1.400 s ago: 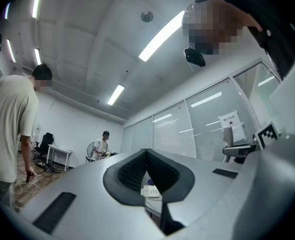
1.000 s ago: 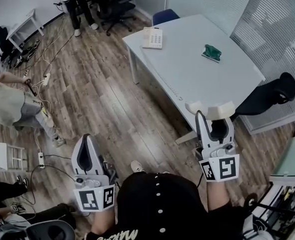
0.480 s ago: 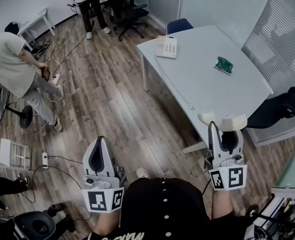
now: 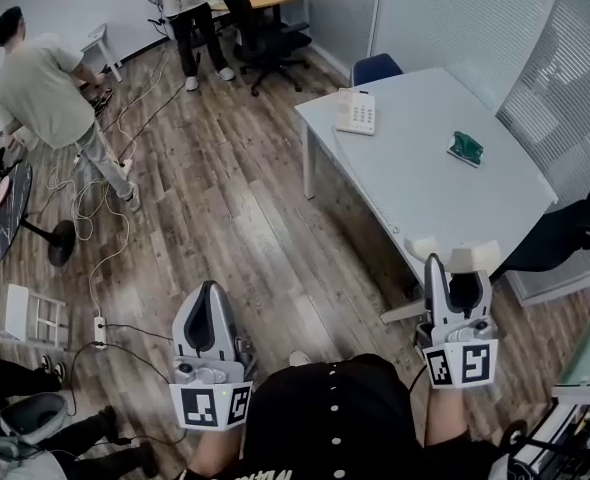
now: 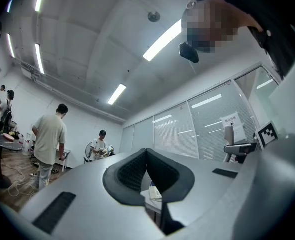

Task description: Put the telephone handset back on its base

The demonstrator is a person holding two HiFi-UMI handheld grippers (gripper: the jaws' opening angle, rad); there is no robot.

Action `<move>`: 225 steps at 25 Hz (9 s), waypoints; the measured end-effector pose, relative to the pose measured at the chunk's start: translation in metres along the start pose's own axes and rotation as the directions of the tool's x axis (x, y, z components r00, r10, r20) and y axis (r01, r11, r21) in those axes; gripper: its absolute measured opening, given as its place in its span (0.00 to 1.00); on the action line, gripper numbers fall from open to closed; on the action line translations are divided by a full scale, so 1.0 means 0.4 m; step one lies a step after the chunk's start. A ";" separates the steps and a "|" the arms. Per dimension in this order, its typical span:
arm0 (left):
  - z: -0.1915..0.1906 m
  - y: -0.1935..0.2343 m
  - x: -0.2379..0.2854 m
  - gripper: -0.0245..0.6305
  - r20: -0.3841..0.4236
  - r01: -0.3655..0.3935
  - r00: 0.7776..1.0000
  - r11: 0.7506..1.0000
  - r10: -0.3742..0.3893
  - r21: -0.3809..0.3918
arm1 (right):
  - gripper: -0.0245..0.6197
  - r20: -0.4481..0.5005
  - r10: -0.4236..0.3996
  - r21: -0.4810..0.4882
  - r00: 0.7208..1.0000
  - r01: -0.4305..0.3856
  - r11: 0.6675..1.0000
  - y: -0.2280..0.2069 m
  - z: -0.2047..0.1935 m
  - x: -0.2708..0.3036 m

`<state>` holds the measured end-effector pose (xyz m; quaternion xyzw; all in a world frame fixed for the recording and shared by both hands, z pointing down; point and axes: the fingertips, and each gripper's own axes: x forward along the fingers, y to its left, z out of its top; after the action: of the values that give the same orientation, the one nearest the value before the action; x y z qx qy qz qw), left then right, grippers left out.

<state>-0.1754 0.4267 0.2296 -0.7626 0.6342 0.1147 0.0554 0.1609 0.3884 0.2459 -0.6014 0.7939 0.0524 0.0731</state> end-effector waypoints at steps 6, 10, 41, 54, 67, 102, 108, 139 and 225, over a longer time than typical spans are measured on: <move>-0.018 0.052 0.001 0.06 -0.020 0.007 1.000 1.000 -0.008 -0.008 | 0.41 -0.016 -0.019 0.004 1.000 0.019 1.000 0.036 -0.021 0.013; -0.044 0.066 0.002 0.06 -0.047 0.003 0.999 1.000 -0.004 -0.022 | 0.41 -0.043 -0.021 0.004 0.999 0.021 1.000 0.041 -0.042 0.016; -0.102 0.052 0.358 0.06 -0.012 -0.023 1.000 0.999 0.023 0.028 | 0.41 0.006 0.033 0.037 0.999 -0.033 0.999 -0.120 -0.102 0.366; -0.109 0.021 0.505 0.06 0.028 -0.037 0.999 0.998 0.035 0.053 | 0.41 0.036 0.057 0.046 0.998 -0.058 0.997 -0.205 -0.118 0.506; -0.165 -0.010 0.511 0.06 -0.036 -0.087 0.995 0.994 0.089 0.066 | 0.41 0.000 0.091 0.083 0.996 -0.091 0.992 -0.253 -0.173 0.543; -0.239 0.072 0.698 0.06 -0.035 -0.052 0.998 0.998 0.053 0.028 | 0.41 -0.020 0.059 0.054 0.998 -0.057 0.997 -0.262 -0.215 0.704; -0.249 0.110 0.778 0.06 -0.044 -0.031 0.999 0.999 0.032 0.031 | 0.41 -0.023 0.040 0.061 0.999 -0.039 0.997 -0.258 -0.229 0.778; -0.298 0.336 1.127 0.06 -0.037 0.074 0.996 0.997 -0.075 -0.030 | 0.41 -0.021 -0.077 0.004 0.997 0.077 0.997 -0.205 -0.235 1.110; -0.752 0.324 1.573 0.06 -0.429 0.200 0.877 0.976 -0.217 -0.086 | 0.41 -0.551 -0.148 0.154 0.821 0.274 0.949 -0.324 -0.996 1.431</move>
<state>-0.1645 -0.2674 0.3742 -0.8336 0.5422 -0.0531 -0.0907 0.1125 -0.2570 0.5362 -0.6644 0.7115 -0.2156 -0.0768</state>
